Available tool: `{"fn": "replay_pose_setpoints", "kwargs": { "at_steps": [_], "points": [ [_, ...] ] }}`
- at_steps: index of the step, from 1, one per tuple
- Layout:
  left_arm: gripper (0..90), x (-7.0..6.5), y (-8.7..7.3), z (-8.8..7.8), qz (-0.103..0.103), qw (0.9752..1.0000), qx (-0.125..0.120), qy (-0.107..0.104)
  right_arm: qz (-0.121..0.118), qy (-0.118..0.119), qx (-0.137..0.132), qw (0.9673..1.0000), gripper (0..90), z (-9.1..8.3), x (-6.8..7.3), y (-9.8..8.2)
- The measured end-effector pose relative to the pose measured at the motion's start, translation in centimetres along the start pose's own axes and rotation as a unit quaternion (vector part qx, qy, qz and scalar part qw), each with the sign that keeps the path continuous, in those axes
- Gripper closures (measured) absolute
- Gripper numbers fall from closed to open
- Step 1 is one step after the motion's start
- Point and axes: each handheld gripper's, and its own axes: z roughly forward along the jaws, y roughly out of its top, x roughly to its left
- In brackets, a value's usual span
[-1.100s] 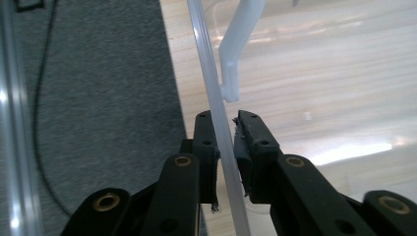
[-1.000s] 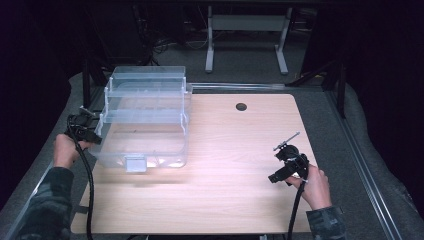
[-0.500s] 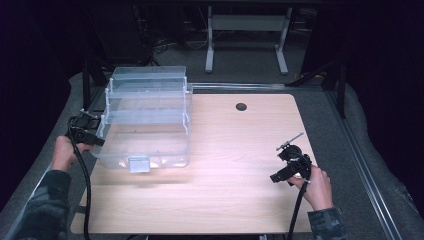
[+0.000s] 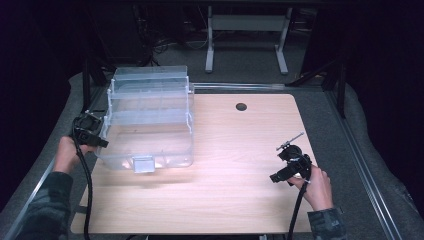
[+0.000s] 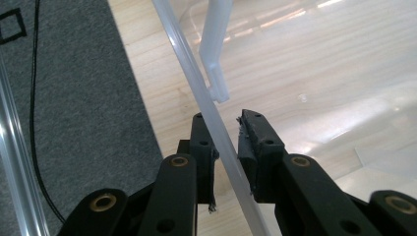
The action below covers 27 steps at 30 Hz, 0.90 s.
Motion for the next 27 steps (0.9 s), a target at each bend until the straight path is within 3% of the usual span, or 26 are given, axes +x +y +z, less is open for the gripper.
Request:
{"fn": "replay_pose_setpoints", "kwargs": {
  "at_steps": [27],
  "points": [
    [73.9, -4.0, 0.7, 0.2, 0.031, 0.9995, 0.006, -0.001, 0.000, -0.001, 0.000, 1.0000, 12.5, 0.0, 0.1, -0.2]
  ]
}}
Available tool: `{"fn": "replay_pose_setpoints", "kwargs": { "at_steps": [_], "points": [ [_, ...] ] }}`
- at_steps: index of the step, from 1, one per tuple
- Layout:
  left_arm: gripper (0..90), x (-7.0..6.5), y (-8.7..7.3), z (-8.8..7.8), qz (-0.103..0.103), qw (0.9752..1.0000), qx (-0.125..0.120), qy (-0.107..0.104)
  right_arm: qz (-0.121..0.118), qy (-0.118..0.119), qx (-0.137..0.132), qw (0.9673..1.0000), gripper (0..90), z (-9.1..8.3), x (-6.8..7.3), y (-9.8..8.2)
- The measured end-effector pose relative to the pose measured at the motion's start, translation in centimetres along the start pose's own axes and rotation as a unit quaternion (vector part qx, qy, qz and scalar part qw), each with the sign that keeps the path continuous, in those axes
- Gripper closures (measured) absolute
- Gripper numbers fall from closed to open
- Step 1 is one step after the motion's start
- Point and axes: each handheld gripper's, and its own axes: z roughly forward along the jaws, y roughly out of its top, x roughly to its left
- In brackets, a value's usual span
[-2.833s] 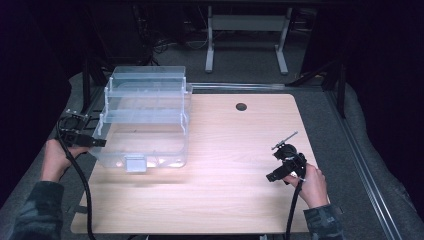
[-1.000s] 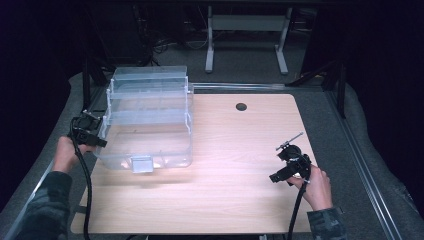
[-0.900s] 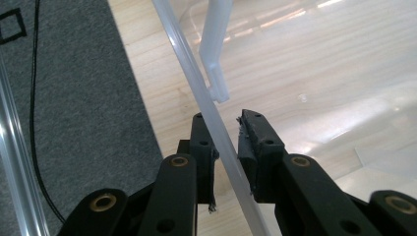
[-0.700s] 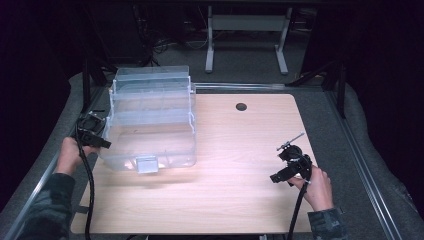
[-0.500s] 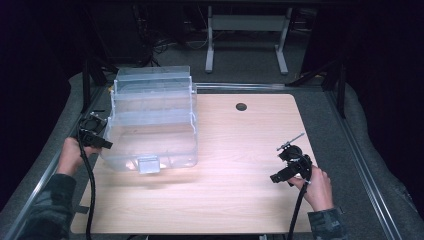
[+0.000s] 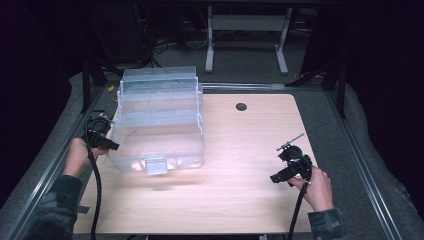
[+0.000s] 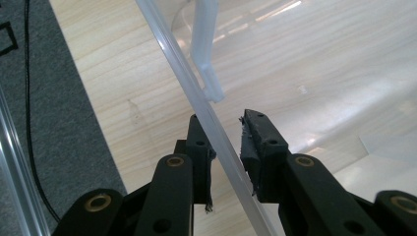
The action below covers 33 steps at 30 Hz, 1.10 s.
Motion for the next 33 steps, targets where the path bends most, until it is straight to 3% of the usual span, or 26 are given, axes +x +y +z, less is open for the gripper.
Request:
{"fn": "replay_pose_setpoints", "kwargs": {
  "at_steps": [33],
  "points": [
    [71.6, -5.9, 1.4, 0.5, 0.057, 0.9983, 0.000, -0.011, -0.001, 0.002, -0.003, 1.0000, 13.4, -0.1, 0.1, -0.2]
  ]
}}
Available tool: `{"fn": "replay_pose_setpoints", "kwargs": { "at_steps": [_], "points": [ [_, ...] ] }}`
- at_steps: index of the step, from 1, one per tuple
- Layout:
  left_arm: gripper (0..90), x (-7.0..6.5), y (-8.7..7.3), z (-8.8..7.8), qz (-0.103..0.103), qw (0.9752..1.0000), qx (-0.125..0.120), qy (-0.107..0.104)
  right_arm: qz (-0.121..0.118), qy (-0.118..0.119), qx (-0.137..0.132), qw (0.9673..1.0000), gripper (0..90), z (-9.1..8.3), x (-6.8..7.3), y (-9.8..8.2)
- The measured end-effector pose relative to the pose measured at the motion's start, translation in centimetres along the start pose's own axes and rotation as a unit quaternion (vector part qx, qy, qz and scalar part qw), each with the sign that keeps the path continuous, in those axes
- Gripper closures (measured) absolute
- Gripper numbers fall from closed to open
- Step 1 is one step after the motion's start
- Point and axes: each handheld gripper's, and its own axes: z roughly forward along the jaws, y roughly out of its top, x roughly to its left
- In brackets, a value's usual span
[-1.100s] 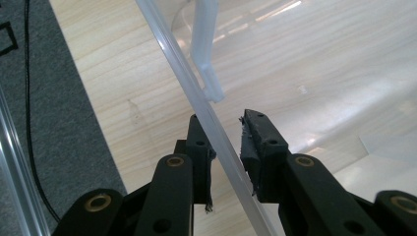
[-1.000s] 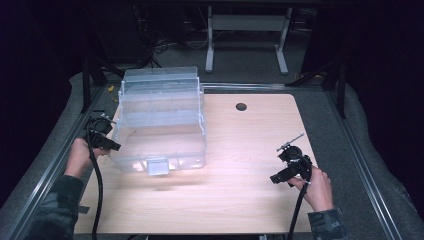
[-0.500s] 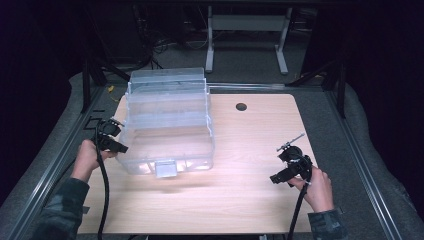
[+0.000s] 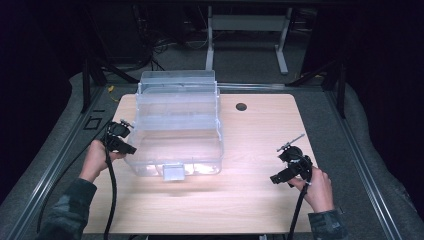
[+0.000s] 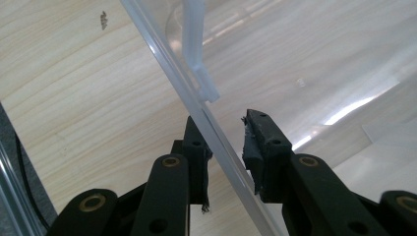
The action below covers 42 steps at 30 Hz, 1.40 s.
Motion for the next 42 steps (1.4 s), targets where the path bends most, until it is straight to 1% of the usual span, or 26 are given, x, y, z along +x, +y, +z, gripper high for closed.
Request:
{"fn": "replay_pose_setpoints", "kwargs": {
  "at_steps": [9, 14, 17, 18, 19, 20, 26, 33, 37, 42],
  "points": [
    [71.5, -1.6, 0.8, 0.3, 0.010, 0.9999, 0.002, -0.005, 0.001, 0.000, -0.001, 1.0000, 13.4, 0.0, -0.1, 0.0],
    [70.4, -2.8, 1.2, 0.4, 0.027, 0.9996, 0.003, -0.006, 0.002, 0.000, 0.000, 1.0000, 13.4, -0.1, -0.2, -0.1],
    [70.2, -3.3, 1.5, 0.5, 0.031, 0.9995, 0.001, -0.007, 0.003, 0.001, 0.000, 1.0000, 13.5, 0.0, -0.3, -0.1],
    [70.2, -3.5, 1.6, 0.5, 0.032, 0.9995, 0.001, -0.007, 0.001, 0.002, 0.012, 0.9999, 13.5, -0.2, -0.3, -0.1],
    [70.1, -3.7, 1.6, 0.5, 0.033, 0.9994, 0.000, -0.008, 0.001, 0.003, 0.012, 0.9999, 13.5, -0.2, -0.3, -0.1],
    [70.1, -3.8, 1.7, 0.6, 0.035, 0.9994, 0.001, -0.009, 0.002, 0.002, -0.001, 1.0000, 13.5, 0.0, -0.3, -0.2],
    [69.8, -5.0, 2.2, 0.7, 0.044, 0.9989, 0.000, -0.012, 0.004, 0.003, -0.001, 1.0000, 13.5, 0.0, -0.4, -0.3],
    [68.1, -6.7, 2.5, 0.8, 0.060, 0.9981, -0.003, -0.014, 0.006, 0.004, 0.001, 1.0000, 13.7, 0.0, -0.6, -0.6],
    [67.0, -7.4, 2.7, 0.8, 0.071, 0.9974, 0.000, -0.015, 0.008, 0.003, 0.001, 1.0000, 13.8, 0.0, -0.7, -0.7],
    [65.9, -8.2, 2.9, 0.8, 0.077, 0.9969, 0.003, -0.016, 0.011, 0.004, -0.001, 0.9999, 13.8, -0.1, -0.9, -0.8]
  ]
}}
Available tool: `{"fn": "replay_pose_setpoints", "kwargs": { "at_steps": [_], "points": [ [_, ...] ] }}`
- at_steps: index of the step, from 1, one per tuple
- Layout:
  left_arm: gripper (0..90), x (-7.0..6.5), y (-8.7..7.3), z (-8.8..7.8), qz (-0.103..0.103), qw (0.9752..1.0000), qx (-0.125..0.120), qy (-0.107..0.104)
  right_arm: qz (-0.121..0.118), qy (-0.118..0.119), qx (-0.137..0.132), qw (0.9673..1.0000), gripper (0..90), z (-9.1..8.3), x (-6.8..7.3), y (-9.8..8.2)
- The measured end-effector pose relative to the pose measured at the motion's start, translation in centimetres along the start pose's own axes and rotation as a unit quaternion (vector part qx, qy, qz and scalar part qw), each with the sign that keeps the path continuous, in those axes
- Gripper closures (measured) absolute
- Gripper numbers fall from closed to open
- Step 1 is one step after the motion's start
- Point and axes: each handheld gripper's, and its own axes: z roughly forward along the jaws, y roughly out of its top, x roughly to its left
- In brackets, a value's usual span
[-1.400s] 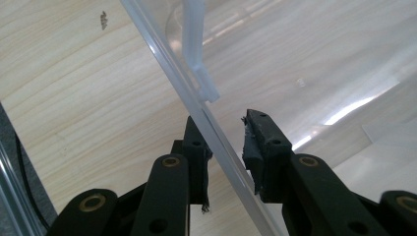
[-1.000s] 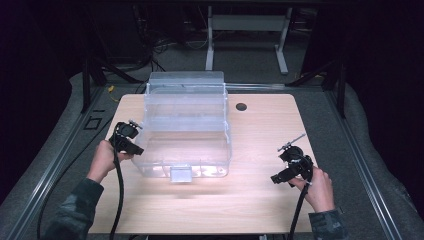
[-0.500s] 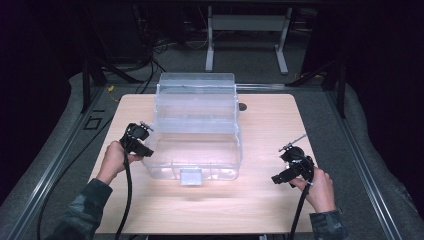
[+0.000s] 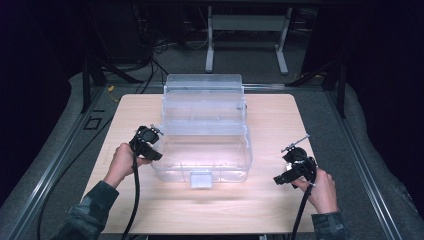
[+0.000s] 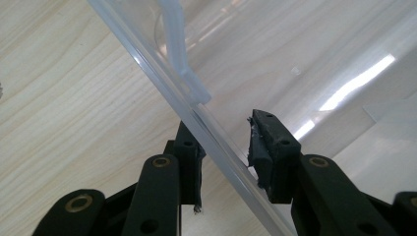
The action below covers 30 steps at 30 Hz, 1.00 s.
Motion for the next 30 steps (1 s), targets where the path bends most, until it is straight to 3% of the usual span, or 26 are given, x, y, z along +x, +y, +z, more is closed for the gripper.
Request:
{"fn": "replay_pose_setpoints", "kwargs": {
  "at_steps": [20, 30],
  "points": [
    [63.2, -3.0, 2.1, 0.6, 0.014, 0.9999, 0.003, -0.008, 0.012, -0.008, 0.001, 0.9999, 13.8, -0.2, -1.0, -0.1],
    [60.9, -3.8, 3.0, 1.1, 0.016, 0.9997, 0.001, -0.018, 0.032, -0.025, 0.004, 0.9992, 13.8, -0.2, -2.5, -0.3]
  ]
}}
